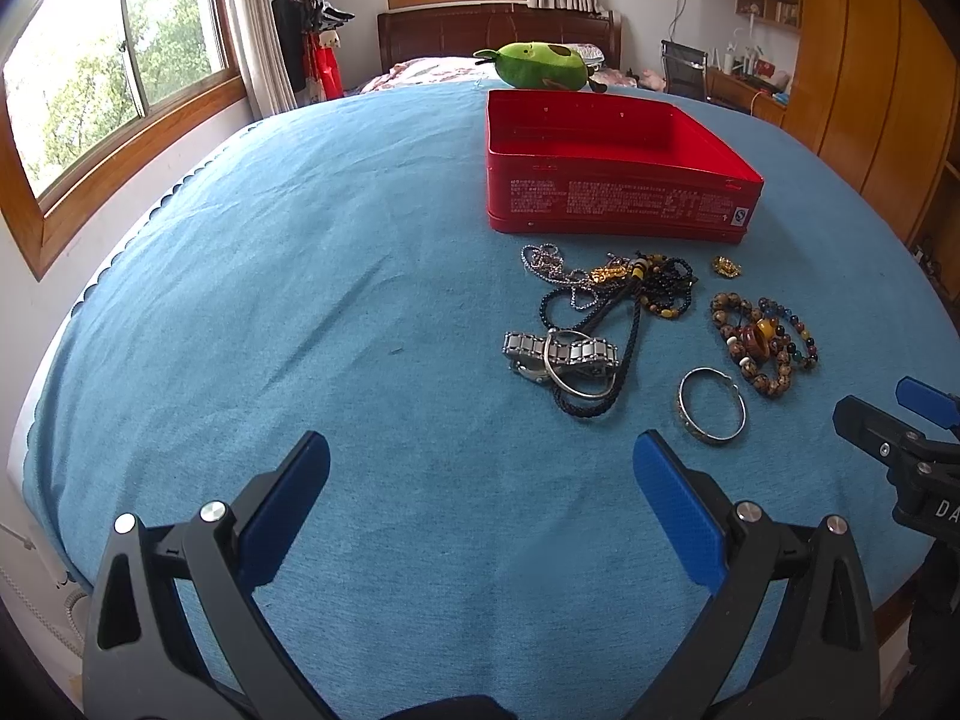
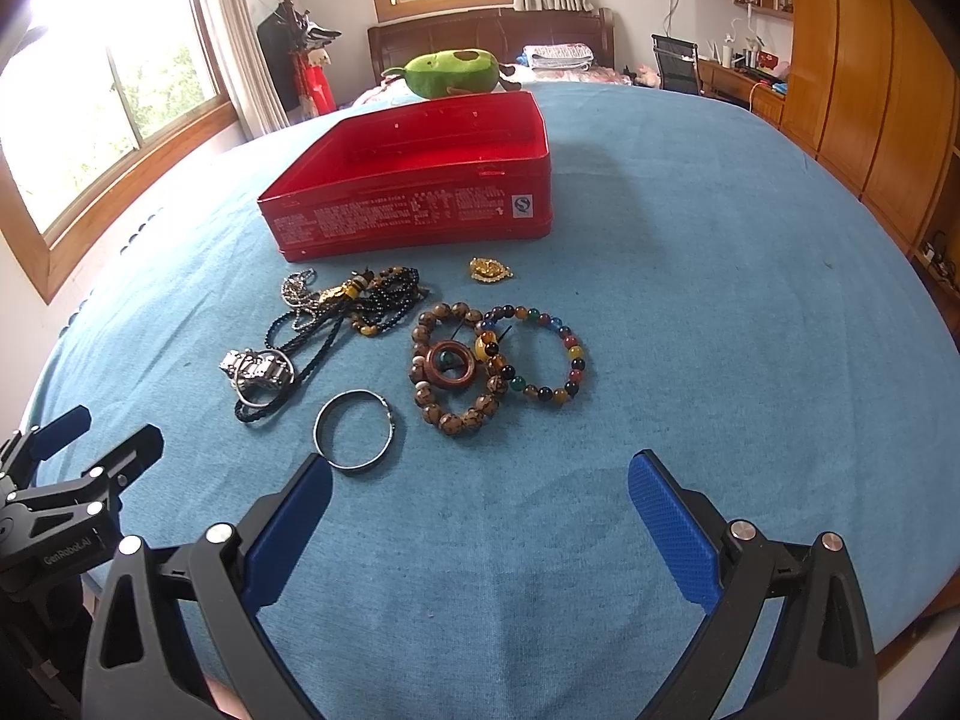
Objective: Organize jewelry
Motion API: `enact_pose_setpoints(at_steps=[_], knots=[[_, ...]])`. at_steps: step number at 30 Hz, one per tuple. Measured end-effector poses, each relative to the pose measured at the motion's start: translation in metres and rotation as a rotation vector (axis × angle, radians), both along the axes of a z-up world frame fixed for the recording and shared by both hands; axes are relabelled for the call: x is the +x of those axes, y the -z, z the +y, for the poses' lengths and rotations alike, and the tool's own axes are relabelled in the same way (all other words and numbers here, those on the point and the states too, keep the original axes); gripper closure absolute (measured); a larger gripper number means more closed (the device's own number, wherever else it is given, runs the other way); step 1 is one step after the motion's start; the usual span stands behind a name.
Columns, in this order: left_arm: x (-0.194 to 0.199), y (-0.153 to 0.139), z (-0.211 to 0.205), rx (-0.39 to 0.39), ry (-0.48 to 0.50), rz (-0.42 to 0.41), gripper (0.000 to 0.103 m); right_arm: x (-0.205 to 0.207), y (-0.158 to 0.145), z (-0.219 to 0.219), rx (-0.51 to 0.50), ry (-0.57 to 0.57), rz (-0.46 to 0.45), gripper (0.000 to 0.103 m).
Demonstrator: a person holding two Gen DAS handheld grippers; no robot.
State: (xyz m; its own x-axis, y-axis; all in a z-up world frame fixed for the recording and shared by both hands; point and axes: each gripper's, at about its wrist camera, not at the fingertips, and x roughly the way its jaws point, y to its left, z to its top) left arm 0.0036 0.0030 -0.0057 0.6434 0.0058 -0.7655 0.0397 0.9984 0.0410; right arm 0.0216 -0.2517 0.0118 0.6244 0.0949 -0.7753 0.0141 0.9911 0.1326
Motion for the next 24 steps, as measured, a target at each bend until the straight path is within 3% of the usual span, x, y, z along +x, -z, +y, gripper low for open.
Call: enact_pose_setpoints(at_steps=[3,7,13,17,24], knots=[[0.002,-0.001,0.005,-0.017,-0.004,0.002,0.003,0.001,-0.003,-0.004,0.002,0.005,-0.006,0.004],[0.009,0.003,0.015,-0.095,0.014,0.047,0.003,0.005,-0.008,-0.014,0.007,0.003,-0.019,0.004],[0.019,0.01,0.027,-0.203,0.027,0.101,0.003,0.021,-0.009,-0.033,0.105,-0.051,-0.006,0.004],[0.03,0.008,0.024,-0.189,0.04,0.105,0.003,0.037,-0.01,-0.046,0.134,-0.054,-0.004,0.004],[0.071,-0.004,0.023,-0.217,0.039,0.113,0.003,0.085,-0.01,-0.058,0.206,-0.111,0.046,0.025]])
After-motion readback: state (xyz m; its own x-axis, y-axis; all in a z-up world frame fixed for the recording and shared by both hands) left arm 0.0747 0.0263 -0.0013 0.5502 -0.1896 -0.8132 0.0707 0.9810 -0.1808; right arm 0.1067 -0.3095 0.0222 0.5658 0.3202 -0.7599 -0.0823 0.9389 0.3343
